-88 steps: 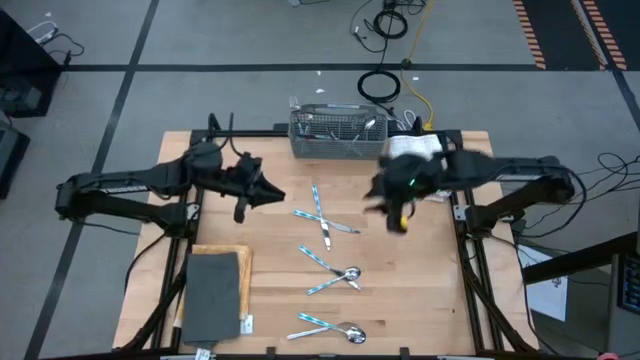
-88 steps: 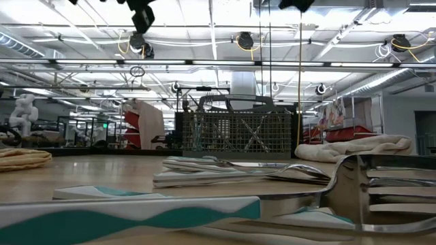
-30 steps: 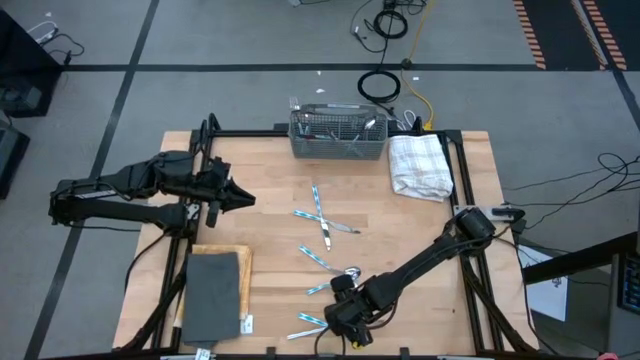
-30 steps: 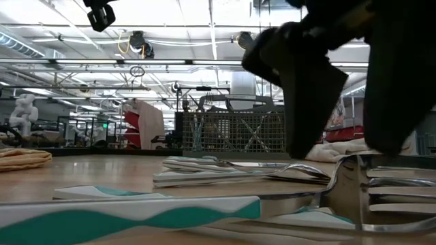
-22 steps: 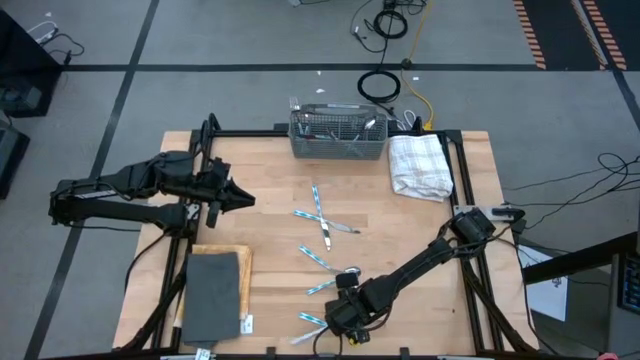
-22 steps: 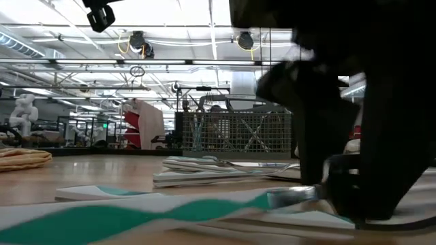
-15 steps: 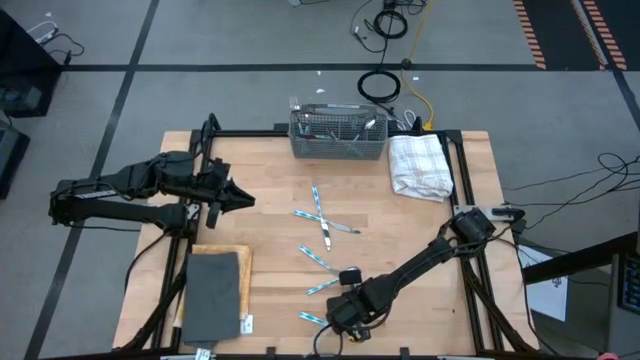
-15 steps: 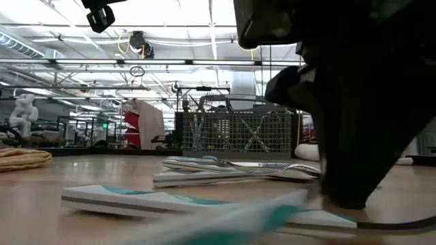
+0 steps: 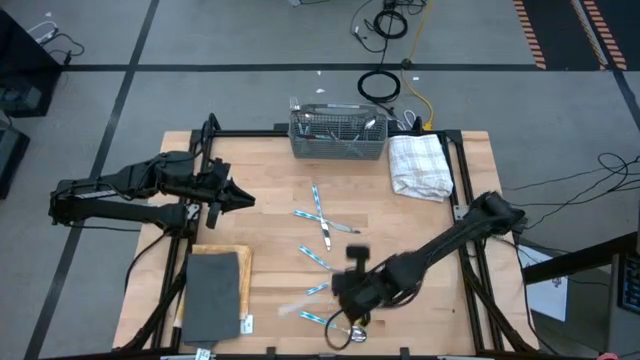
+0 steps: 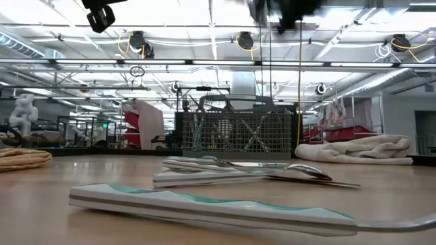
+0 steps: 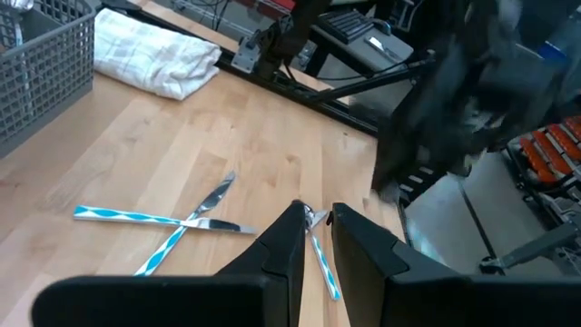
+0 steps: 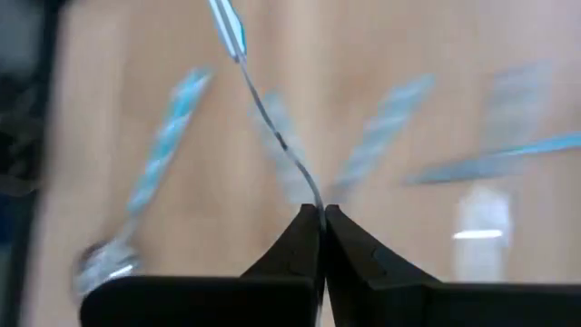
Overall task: Sort silverware
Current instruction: Put the fork into the silverware basket
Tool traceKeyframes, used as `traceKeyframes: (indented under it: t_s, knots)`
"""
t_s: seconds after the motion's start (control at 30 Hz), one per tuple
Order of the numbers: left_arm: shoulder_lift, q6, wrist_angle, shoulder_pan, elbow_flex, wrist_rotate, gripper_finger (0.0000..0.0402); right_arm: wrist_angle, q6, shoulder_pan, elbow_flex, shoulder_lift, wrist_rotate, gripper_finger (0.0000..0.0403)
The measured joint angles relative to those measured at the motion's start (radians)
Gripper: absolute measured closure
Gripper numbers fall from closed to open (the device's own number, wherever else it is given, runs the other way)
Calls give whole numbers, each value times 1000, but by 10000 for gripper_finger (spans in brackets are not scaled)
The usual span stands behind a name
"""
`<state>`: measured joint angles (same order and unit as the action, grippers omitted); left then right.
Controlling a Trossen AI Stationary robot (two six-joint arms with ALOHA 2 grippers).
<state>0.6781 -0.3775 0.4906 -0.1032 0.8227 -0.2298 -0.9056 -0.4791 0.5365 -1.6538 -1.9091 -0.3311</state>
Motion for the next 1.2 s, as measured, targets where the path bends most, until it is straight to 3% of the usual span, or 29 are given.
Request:
traceKeyframes:
  t_s: [0.17,0.33,0.47,0.57,0.77,0.87,1.2]
  knots:
    - [0,0,-2,0,0,0,338,-347,0,-71,-168,125,-335,403]
    - [0,1,-2,0,0,33,338,-670,120,-242,-388,154,-536,403]
    - [0,1,-1,0,0,57,338,-608,471,-397,-485,148,-619,403]
    - [0,1,4,0,0,62,338,-608,643,-504,-515,141,-730,403]
    - [0,1,37,0,0,117,338,-546,980,-673,-514,114,-791,403]
    - [0,1,49,0,0,150,338,-425,1186,-710,-514,67,-848,403]
    - [0,-2,54,0,0,184,338,110,1873,-767,-514,-125,-842,403]
